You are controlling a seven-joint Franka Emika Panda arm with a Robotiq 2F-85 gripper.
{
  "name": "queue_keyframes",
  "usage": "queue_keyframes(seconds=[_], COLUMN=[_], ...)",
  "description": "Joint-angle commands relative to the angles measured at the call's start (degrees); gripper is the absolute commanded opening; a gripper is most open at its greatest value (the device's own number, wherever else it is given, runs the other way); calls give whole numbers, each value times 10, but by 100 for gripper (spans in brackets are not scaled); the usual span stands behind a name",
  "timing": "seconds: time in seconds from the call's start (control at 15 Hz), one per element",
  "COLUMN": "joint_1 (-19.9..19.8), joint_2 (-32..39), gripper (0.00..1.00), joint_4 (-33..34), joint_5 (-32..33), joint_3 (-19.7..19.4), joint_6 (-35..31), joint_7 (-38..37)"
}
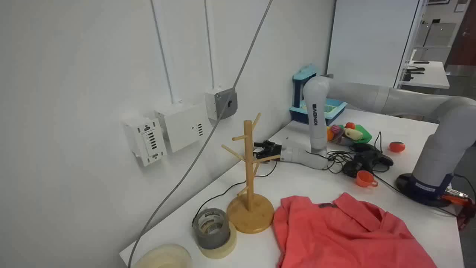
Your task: Unfold the shirt
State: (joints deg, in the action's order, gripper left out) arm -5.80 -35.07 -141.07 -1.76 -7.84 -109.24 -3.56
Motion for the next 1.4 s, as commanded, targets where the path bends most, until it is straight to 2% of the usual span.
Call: queue_keyframes(seconds=[0.0, 1.33], joint_1=[-8, -8], joint_2=[2, 1], gripper=[100, 100], joint_4=[1, 1], joint_5=[-4, -4], joint_3=[6, 6], joint_6=[2, 2], joint_7=[4, 4])
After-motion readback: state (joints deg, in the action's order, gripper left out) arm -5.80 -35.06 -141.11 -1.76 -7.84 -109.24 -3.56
